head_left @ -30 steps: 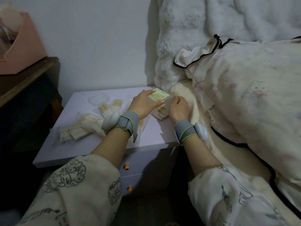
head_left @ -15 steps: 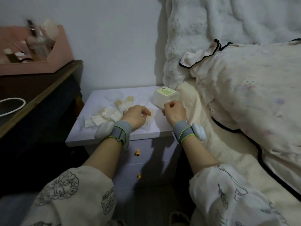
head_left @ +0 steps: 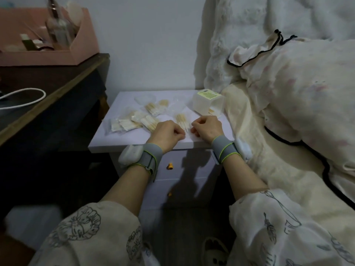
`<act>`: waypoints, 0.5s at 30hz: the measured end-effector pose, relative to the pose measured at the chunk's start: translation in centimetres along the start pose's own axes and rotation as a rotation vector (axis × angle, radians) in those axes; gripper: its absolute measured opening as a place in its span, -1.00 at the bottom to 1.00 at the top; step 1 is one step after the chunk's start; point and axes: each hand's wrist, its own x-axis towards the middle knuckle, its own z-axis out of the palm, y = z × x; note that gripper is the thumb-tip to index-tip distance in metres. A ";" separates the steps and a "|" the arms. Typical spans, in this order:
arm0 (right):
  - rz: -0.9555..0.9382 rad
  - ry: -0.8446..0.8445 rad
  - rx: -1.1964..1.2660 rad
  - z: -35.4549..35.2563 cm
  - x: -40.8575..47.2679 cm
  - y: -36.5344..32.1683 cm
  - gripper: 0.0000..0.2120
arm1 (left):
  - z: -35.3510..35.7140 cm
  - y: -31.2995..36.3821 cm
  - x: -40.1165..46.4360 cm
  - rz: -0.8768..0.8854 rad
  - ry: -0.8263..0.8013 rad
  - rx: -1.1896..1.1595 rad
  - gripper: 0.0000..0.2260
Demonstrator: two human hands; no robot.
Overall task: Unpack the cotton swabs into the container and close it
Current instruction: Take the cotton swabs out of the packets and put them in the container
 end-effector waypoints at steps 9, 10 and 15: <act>-0.003 -0.118 0.149 -1.0 0.7 0.6 -0.77 | 1.1 -0.1 1.1 -0.070 0.193 -0.181 -0.86; -0.016 -0.147 0.149 -1.2 0.5 0.6 -0.78 | 1.1 0.0 1.2 -0.076 0.212 -0.207 -0.87; -0.029 -0.181 0.228 -1.7 0.3 0.8 -0.86 | 1.4 0.5 1.2 -0.080 0.202 -0.276 -0.86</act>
